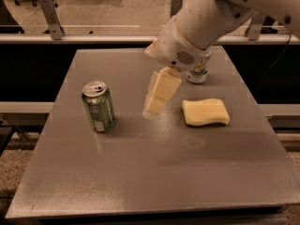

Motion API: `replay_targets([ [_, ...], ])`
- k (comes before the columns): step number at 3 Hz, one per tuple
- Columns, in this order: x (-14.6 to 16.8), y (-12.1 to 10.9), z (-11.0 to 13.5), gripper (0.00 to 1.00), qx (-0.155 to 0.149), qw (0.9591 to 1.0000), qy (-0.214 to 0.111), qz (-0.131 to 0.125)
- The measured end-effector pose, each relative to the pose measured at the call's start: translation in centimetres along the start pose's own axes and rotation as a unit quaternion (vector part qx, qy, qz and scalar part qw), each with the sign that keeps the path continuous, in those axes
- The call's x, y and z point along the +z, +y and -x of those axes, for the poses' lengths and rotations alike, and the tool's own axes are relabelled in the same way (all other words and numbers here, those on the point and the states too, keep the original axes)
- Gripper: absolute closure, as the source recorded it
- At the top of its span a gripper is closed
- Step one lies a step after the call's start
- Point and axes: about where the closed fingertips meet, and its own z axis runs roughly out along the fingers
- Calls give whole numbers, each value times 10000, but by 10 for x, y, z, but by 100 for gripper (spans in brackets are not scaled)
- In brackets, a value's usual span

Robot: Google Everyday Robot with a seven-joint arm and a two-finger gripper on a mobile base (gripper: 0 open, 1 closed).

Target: Move green can near sponge

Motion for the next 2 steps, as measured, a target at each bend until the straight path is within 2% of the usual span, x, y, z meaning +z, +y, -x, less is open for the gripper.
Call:
replay_targets([
  [1, 29, -1, 31, 0, -82, 9991, -339, 255],
  [2, 59, 0, 51, 0, -188, 9977, -449, 472],
])
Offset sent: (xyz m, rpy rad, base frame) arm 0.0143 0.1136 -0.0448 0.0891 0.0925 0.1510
